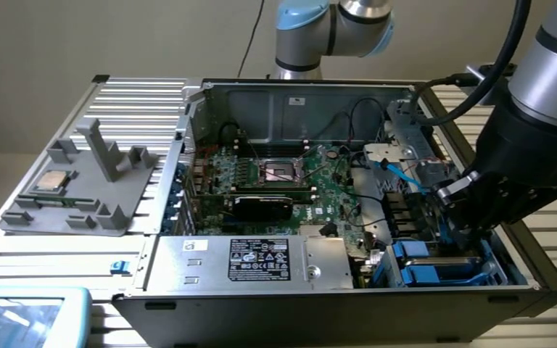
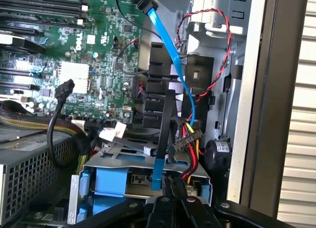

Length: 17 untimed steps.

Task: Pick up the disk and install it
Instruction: 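Insert the second disk wire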

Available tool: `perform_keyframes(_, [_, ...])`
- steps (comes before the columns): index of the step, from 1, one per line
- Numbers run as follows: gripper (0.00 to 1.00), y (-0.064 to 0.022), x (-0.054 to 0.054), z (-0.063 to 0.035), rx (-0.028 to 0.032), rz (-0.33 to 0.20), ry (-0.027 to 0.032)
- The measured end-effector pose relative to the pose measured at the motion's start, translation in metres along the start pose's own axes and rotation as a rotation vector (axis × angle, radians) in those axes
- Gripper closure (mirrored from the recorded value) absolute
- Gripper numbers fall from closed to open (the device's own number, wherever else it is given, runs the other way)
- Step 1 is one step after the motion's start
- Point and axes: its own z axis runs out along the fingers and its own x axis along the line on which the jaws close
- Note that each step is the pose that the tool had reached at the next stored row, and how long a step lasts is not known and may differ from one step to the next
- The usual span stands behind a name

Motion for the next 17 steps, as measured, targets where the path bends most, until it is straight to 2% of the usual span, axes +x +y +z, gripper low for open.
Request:
perform_keyframes(3, [0.89,0.0001,0.0,0.0043,0.0021,0.0,0.0002])
perform_keyframes(6, [0.89,0.0003,0.0,0.0066,0.0001,0.0,0.0003])
perform_keyframes(9, [0.89,0.0003,0.0,0.0049,-0.001,0.0,0.0004])
perform_keyframes(12, [0.89,-0.0001,0.0,-0.0007,-0.0022,0.0,0.0004])
perform_keyframes(13, [0.89,-0.0002,0.0,-0.0043,0.0,0.0,0.0005])
perform_keyframes(17, [0.89,-0.0007,0.0,-0.0167,0.0026,0.0,0.0006])
